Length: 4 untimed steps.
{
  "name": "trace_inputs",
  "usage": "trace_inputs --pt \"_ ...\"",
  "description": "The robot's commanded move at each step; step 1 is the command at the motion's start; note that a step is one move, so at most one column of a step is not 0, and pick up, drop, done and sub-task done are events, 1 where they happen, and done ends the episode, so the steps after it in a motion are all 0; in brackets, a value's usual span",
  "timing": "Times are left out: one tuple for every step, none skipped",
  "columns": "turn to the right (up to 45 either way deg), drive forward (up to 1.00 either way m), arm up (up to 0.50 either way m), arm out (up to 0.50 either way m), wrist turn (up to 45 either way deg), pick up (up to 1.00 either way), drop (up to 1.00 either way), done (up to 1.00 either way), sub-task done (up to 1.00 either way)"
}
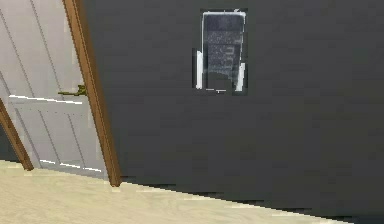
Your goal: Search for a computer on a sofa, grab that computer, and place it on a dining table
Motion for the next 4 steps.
trace_inputs --pt "0.0 0.0 0.0 0.0 45.0 0.0 0.0 0.0 0.0" --pt "0.0 0.0 0.0 0.0 45.0 0.0 0.0 0.0 0.0" --pt "0.0 0.0 0.0 0.0 45.0 0.0 0.0 0.0 0.0" --pt "0.0 0.0 0.0 0.0 15.0 0.0 0.0 0.0 0.0"
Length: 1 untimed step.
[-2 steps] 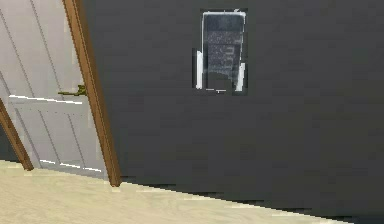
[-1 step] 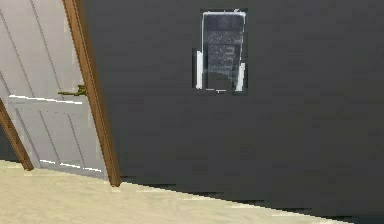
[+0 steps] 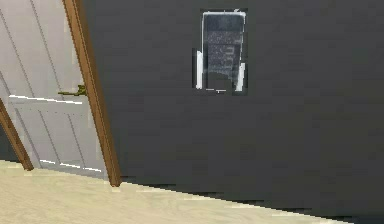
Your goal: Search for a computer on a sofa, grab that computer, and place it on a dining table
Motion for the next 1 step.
trace_inputs --pt "0.0 0.0 -0.3 0.0 0.0 0.0 0.0 0.0 0.0"
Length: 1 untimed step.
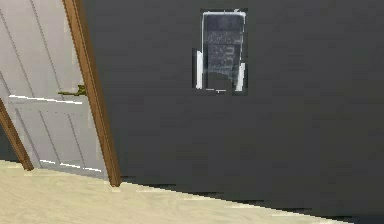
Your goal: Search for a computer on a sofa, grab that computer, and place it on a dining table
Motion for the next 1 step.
trace_inputs --pt "0.0 0.0 0.0 0.0 0.0 1.0 0.0 0.0 0.0"
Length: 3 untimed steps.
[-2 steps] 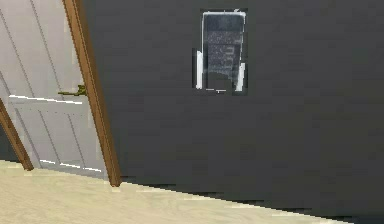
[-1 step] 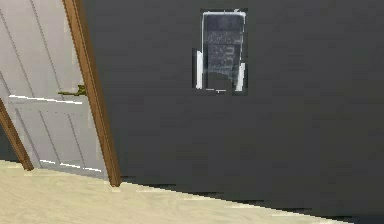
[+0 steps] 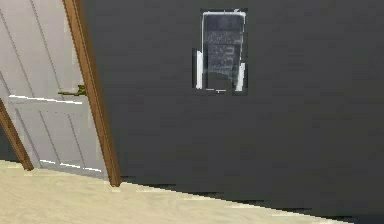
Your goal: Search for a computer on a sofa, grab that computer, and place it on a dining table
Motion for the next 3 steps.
trace_inputs --pt "0.0 0.0 0.1 0.0 0.0 0.0 0.0 0.0 0.0" --pt "0.0 0.0 0.5 0.0 0.0 0.0 0.0 0.0 0.0" --pt "0.0 0.0 0.16 0.0 0.0 0.0 0.0 0.0 0.0"
